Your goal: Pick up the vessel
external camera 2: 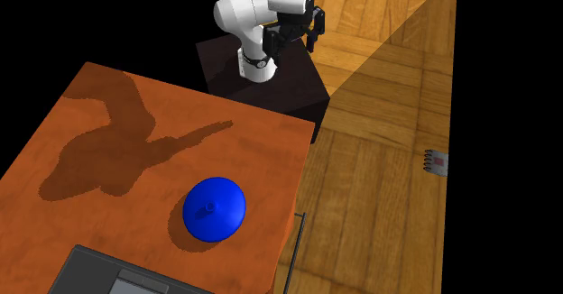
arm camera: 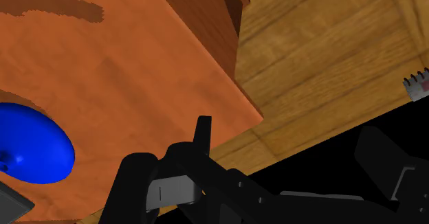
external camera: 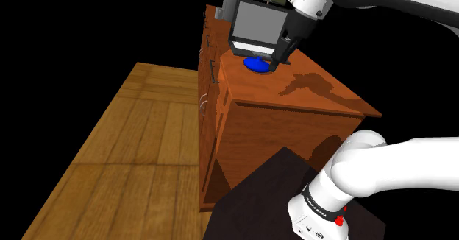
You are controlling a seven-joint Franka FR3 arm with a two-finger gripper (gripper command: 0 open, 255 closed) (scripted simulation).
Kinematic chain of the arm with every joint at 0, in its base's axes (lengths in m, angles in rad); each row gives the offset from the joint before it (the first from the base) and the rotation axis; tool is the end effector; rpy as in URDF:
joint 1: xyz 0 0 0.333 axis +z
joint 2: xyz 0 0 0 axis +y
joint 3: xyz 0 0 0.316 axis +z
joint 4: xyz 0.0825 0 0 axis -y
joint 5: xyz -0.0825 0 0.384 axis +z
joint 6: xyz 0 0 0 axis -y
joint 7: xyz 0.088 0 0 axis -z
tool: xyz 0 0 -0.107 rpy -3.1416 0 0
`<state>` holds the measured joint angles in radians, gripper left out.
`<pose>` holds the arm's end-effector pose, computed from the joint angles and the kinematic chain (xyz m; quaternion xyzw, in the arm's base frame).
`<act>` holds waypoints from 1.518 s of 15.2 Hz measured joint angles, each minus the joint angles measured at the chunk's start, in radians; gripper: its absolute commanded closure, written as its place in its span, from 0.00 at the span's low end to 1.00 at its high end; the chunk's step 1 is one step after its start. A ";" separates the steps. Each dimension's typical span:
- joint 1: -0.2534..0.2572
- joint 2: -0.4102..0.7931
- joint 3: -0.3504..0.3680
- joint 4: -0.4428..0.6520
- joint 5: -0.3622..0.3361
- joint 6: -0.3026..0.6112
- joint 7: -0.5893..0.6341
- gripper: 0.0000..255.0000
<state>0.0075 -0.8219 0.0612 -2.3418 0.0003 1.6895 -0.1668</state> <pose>0.3081 0.0281 0.6193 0.9902 0.1092 0.0828 0.0271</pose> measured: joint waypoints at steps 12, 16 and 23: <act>-0.044 0.323 -0.162 0.207 -0.036 0.065 -0.164 0.00; -0.059 0.478 -0.232 0.332 -0.027 0.071 -0.247 0.00; -0.092 0.747 -0.326 0.594 0.032 0.027 -0.380 0.00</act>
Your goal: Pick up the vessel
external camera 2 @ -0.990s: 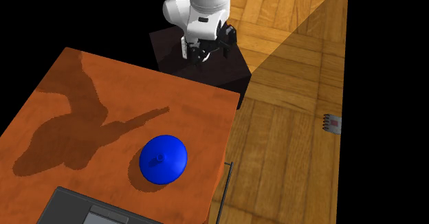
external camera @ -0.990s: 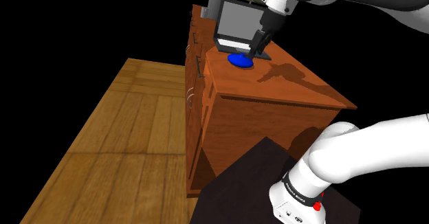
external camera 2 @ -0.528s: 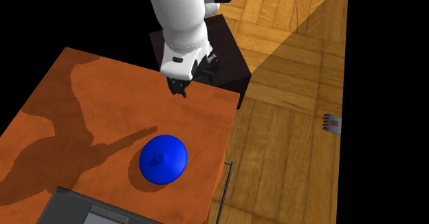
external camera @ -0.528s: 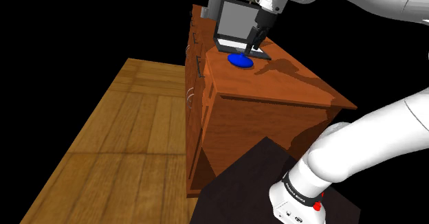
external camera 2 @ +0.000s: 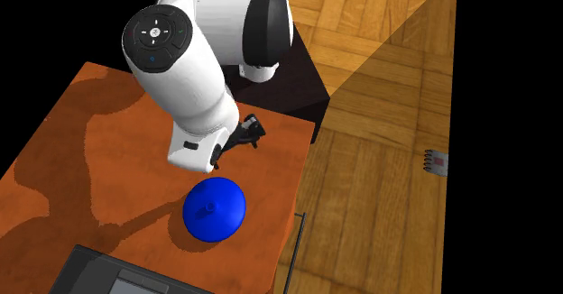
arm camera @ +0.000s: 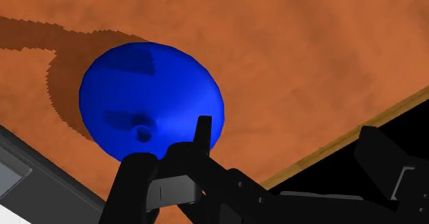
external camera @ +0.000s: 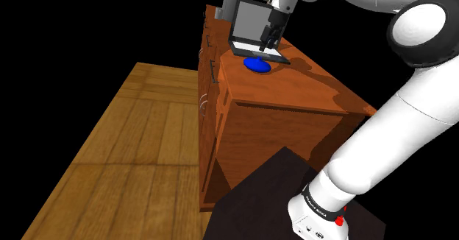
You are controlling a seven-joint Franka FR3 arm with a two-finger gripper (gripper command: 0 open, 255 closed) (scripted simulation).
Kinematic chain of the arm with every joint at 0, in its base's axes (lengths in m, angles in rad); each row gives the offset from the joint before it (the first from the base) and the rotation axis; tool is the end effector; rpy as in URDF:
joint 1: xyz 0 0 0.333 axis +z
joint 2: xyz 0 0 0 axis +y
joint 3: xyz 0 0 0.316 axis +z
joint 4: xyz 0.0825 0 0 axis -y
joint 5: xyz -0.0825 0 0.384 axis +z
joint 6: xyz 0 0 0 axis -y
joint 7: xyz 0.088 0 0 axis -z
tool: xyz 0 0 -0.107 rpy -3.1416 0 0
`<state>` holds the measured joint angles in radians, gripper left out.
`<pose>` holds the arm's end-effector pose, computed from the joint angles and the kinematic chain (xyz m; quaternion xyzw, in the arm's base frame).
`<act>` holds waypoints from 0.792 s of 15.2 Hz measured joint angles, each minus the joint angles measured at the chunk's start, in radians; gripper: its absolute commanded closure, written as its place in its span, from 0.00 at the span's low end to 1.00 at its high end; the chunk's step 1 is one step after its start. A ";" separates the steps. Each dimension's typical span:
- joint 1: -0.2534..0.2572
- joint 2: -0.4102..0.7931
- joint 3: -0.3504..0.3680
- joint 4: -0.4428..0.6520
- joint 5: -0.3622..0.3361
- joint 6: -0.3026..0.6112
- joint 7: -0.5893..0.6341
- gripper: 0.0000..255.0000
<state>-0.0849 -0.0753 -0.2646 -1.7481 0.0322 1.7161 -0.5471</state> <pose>0.5088 -0.1873 0.5928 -0.9948 -0.0967 -0.0295 0.0145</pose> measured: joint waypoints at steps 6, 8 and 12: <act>-0.065 0.276 -0.052 0.302 0.089 -0.083 -0.108 0.00; -0.097 0.385 -0.058 0.433 0.124 -0.124 -0.132 0.00; -0.123 0.452 -0.061 0.488 0.146 -0.127 -0.156 0.00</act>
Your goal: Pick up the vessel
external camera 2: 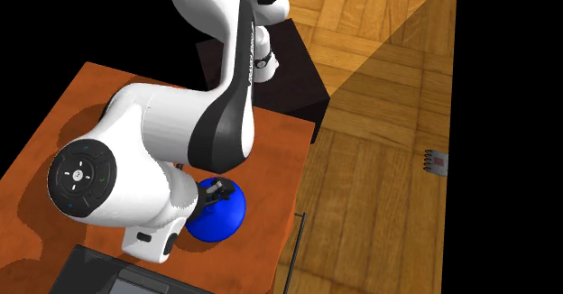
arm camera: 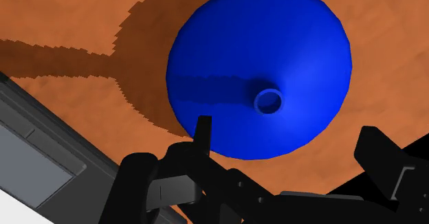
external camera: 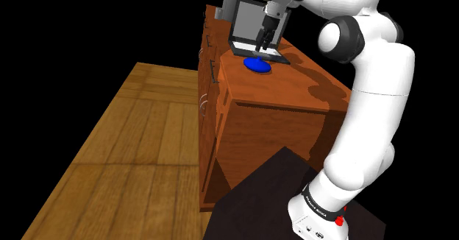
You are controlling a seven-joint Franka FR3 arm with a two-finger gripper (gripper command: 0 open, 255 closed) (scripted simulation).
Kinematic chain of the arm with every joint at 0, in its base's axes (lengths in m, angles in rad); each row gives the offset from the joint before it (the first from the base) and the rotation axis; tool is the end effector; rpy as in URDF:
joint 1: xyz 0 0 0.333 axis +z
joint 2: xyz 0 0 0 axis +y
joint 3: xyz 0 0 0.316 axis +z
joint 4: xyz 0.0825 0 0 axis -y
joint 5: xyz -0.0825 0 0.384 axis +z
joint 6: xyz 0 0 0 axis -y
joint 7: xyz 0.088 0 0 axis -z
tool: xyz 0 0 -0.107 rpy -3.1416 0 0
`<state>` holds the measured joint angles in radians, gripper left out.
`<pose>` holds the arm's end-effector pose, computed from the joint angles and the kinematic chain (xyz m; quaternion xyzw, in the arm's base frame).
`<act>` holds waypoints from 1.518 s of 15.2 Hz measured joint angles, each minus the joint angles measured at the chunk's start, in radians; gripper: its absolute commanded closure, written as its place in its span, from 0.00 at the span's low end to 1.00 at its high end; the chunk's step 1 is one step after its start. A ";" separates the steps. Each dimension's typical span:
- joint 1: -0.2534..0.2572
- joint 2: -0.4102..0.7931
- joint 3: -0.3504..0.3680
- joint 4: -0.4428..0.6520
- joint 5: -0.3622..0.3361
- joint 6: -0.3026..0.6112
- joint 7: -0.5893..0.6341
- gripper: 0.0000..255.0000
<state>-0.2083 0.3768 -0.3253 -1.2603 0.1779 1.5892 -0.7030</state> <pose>0.5977 -0.2848 0.5522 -0.9953 -0.0914 -0.0051 0.0330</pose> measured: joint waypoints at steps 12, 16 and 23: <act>0.009 -0.012 0.001 -0.088 -0.003 0.077 -0.005 1.00; 0.008 -0.011 0.001 -0.087 -0.002 0.077 -0.006 1.00; -0.002 0.010 0.001 0.020 0.003 -0.010 0.001 1.00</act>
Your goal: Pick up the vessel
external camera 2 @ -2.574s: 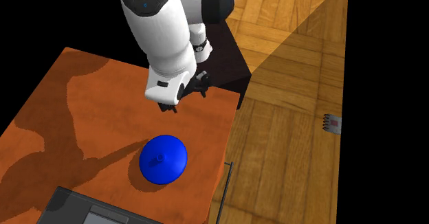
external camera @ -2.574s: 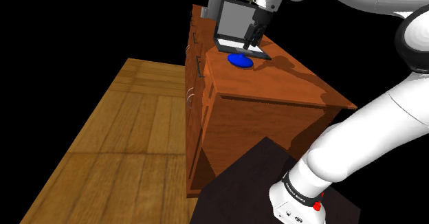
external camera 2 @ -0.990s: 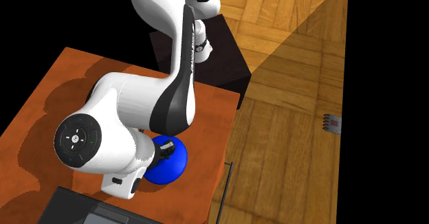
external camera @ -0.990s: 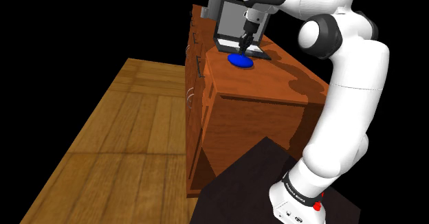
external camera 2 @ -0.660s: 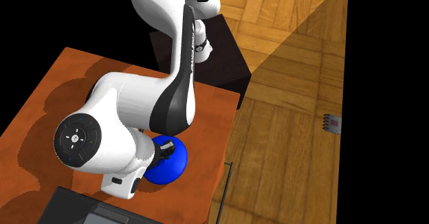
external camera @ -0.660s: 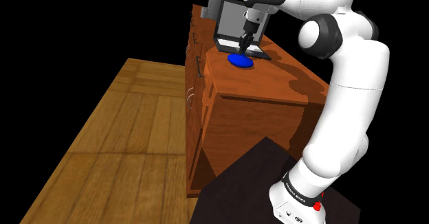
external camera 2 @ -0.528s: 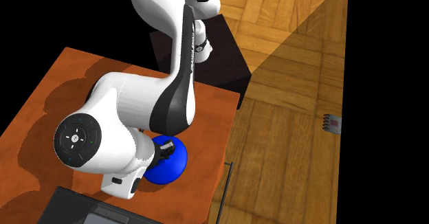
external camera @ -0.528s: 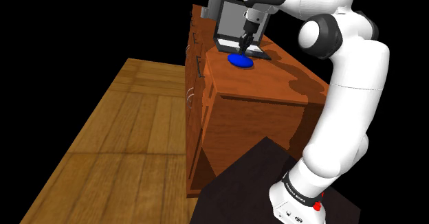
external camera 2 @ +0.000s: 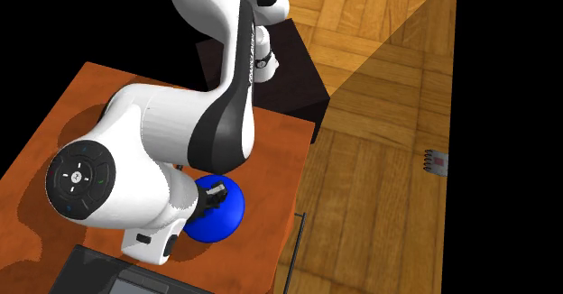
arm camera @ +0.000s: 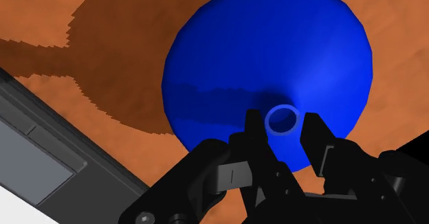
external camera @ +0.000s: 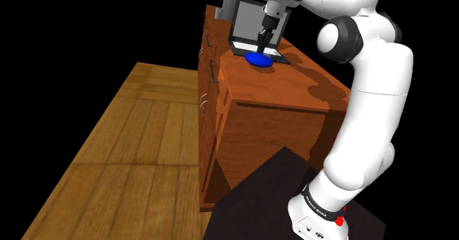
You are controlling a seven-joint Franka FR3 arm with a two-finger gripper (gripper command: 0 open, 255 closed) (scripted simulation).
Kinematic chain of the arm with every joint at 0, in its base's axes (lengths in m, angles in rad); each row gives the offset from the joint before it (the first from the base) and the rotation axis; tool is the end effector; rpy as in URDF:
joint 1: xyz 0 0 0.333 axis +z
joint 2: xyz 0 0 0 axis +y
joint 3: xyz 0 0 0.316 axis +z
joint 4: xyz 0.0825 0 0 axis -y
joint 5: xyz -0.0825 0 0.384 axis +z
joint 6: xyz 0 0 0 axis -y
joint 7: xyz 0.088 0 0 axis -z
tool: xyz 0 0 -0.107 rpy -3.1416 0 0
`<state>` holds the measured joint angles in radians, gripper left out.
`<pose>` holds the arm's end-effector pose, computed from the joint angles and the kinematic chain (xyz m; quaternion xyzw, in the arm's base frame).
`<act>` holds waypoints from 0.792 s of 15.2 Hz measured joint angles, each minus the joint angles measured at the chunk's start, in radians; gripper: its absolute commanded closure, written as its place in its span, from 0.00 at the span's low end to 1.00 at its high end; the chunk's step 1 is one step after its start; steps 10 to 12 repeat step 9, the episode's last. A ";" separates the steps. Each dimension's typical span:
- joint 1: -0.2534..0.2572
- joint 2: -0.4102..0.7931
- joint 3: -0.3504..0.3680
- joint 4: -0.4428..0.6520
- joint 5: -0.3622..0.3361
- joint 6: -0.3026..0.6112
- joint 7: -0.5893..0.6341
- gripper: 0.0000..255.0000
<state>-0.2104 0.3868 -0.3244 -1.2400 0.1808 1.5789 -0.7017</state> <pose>0.6000 -0.2846 0.5543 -0.9952 -0.0916 -0.0052 0.0330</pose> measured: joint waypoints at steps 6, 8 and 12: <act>-0.020 0.032 -0.001 0.130 0.010 -0.098 0.002 1.00; -0.029 0.051 0.000 0.191 0.016 -0.141 0.005 1.00; -0.031 0.053 0.000 0.202 0.017 -0.150 0.005 1.00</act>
